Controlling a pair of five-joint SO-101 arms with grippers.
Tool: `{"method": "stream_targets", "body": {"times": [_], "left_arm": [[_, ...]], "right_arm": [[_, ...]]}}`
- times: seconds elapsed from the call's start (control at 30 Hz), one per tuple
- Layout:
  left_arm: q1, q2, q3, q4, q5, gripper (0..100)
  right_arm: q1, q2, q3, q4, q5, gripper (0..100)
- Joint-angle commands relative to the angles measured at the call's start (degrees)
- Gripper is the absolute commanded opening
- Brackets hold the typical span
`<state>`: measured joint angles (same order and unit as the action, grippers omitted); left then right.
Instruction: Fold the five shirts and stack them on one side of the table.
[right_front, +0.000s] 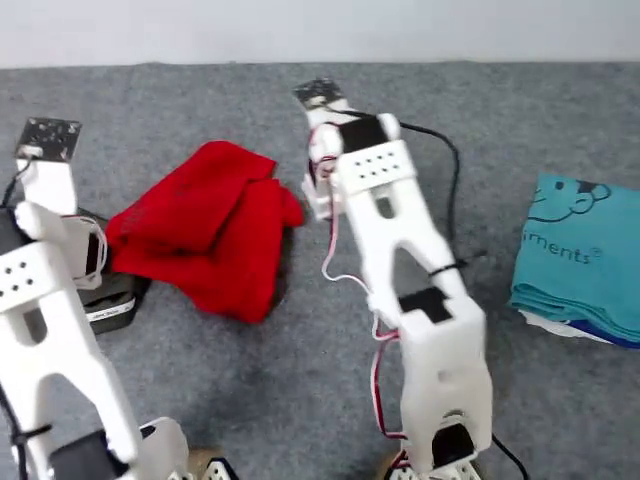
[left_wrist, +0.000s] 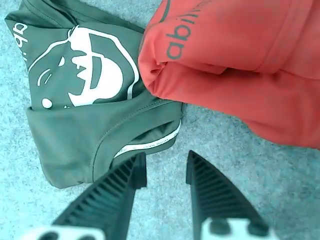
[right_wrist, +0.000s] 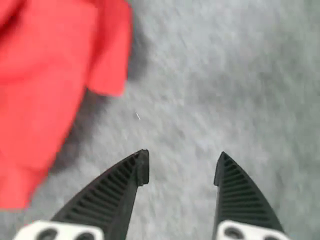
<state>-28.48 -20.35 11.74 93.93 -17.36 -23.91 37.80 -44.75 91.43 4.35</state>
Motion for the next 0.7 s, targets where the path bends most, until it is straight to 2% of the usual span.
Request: {"method": "stream_targets", "body": {"times": [0.0,0.43,0.67], "left_arm": [[-0.26,-4.92,2.42,-2.11,-0.09,14],[-0.26,-14.59,13.67,-5.36,-0.09,14],[-0.26,-18.46,18.42,-7.38,-0.09,14]], "right_arm": [[-2.51,5.49,-13.98,-0.13,-0.70,22.0],[-7.96,26.33,-41.32,-0.84,-0.44,22.0],[-9.36,32.66,-43.78,-7.16,-0.26,21.8]]}}
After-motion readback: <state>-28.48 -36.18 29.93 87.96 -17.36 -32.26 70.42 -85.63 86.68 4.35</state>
